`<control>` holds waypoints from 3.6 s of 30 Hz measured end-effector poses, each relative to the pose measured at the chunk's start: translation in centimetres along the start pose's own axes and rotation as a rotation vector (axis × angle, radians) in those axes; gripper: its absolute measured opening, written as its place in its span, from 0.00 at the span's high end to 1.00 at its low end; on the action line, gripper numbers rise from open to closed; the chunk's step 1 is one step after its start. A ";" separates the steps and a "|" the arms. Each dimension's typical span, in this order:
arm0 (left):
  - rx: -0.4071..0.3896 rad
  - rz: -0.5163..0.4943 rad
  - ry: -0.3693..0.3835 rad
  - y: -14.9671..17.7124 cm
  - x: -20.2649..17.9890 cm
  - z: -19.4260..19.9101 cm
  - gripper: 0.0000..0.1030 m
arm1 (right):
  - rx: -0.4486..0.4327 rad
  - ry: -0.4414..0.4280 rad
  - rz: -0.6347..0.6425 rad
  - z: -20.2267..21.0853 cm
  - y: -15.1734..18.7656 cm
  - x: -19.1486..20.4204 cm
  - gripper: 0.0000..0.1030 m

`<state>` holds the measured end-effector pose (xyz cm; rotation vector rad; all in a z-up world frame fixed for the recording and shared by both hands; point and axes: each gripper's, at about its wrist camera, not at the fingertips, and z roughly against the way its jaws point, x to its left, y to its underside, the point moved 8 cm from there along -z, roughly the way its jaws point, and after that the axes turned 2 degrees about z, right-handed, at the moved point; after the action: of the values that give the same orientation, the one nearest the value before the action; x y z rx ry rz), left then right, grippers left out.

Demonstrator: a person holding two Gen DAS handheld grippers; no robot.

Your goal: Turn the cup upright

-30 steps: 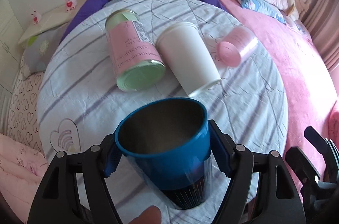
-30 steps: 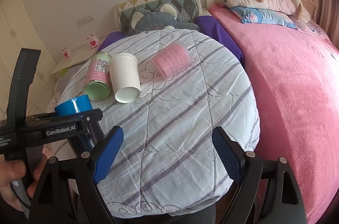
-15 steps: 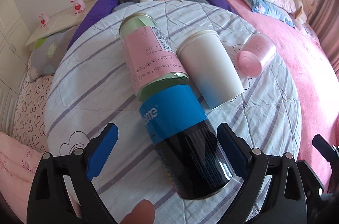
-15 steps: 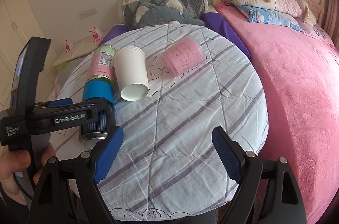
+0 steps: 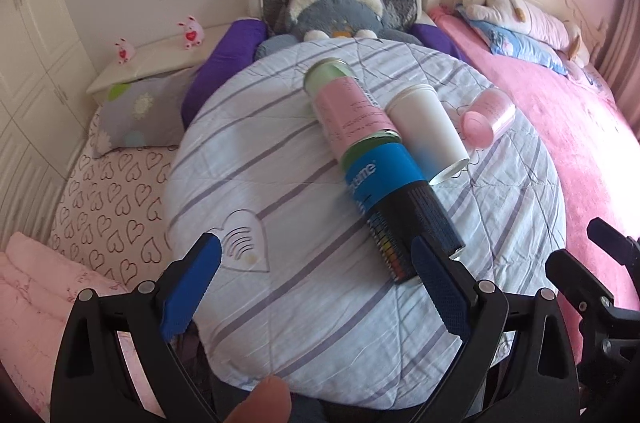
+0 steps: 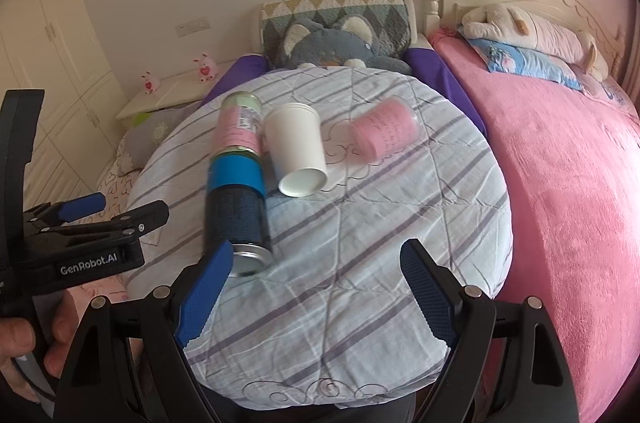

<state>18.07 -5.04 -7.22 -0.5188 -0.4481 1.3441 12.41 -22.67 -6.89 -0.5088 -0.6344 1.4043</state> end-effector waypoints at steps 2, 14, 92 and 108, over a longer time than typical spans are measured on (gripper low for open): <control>-0.017 0.003 -0.018 0.3 0.7 0.9 0.05 | -0.006 -0.005 0.015 0.4 -0.1 0.8 0.16; -0.068 0.025 -0.073 2.0 3.7 4.2 0.05 | -0.032 -0.009 0.087 1.8 -0.6 4.3 0.16; 0.068 0.183 -0.051 -0.1 11.5 -7.3 0.04 | 0.604 -0.051 0.333 -18.7 -2.5 9.8 0.17; 0.052 0.178 -0.047 0.2 11.3 -6.0 0.04 | 0.550 -0.108 0.289 -17.1 -2.1 10.0 0.33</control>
<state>23.39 5.50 -12.04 -0.4939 -0.4112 1.5374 26.01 -12.23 -17.00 -0.0852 -0.2408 1.8069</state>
